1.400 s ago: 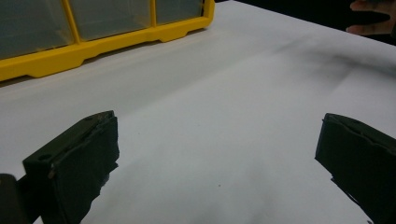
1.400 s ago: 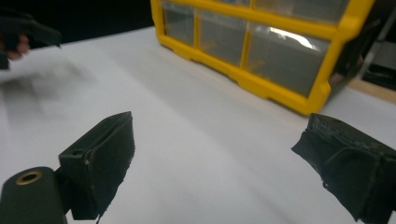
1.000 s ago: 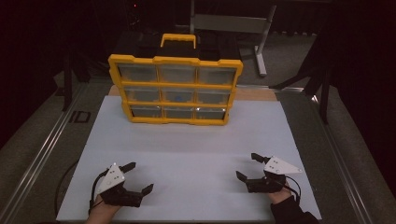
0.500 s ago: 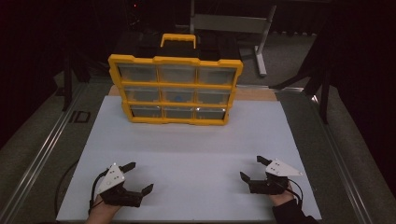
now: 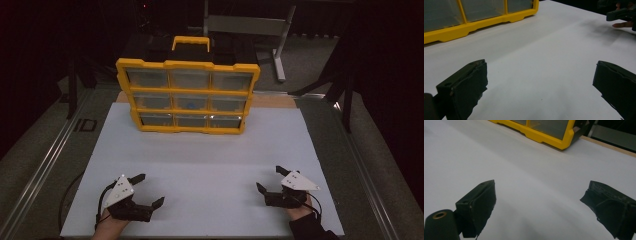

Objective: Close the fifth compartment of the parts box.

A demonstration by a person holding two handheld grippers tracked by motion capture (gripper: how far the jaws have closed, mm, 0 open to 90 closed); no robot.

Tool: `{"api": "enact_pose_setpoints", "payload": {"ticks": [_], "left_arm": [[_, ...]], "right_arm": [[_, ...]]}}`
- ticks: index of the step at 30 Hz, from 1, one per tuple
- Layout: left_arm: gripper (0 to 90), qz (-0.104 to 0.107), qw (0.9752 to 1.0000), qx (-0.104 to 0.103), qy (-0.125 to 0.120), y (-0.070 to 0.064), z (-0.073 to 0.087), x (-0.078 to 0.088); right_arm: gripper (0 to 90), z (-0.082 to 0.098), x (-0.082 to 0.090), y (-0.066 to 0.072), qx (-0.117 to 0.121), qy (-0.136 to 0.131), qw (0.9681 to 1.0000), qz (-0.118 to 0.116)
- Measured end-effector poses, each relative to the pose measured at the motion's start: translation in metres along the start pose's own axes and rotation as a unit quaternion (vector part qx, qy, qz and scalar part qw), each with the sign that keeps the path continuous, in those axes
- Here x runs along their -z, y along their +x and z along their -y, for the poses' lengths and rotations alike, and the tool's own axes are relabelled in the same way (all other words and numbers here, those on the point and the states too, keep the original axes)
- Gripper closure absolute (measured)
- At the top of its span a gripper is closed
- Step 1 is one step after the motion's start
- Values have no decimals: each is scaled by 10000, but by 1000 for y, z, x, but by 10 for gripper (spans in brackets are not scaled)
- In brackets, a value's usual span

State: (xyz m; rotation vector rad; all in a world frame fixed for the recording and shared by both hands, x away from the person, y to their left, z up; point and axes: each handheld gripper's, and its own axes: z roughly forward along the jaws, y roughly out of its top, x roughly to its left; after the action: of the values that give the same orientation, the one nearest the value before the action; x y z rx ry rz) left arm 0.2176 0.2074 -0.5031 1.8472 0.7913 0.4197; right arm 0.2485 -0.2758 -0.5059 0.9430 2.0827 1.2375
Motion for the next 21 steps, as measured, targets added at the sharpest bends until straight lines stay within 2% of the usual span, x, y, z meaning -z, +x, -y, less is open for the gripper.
{"api": "enact_pose_setpoints", "payload": {"ticks": [4,6,8,21], "left_arm": [[0,13,10000,3,-7,0,0,0],[0,25,10000,10,-12,0,0,0],[0,27,10000,23,-15,0,0,0],[0,12,10000,19,-13,0,0,0]], "right_arm": [[95,-1,1,0,-5,-78,10000,-33],[94,0,2,1,130,-133,9998,-105],[95,1,3,1,144,-158,9997,-111],[94,2,-1,3,141,-24,9998,-156]]}}
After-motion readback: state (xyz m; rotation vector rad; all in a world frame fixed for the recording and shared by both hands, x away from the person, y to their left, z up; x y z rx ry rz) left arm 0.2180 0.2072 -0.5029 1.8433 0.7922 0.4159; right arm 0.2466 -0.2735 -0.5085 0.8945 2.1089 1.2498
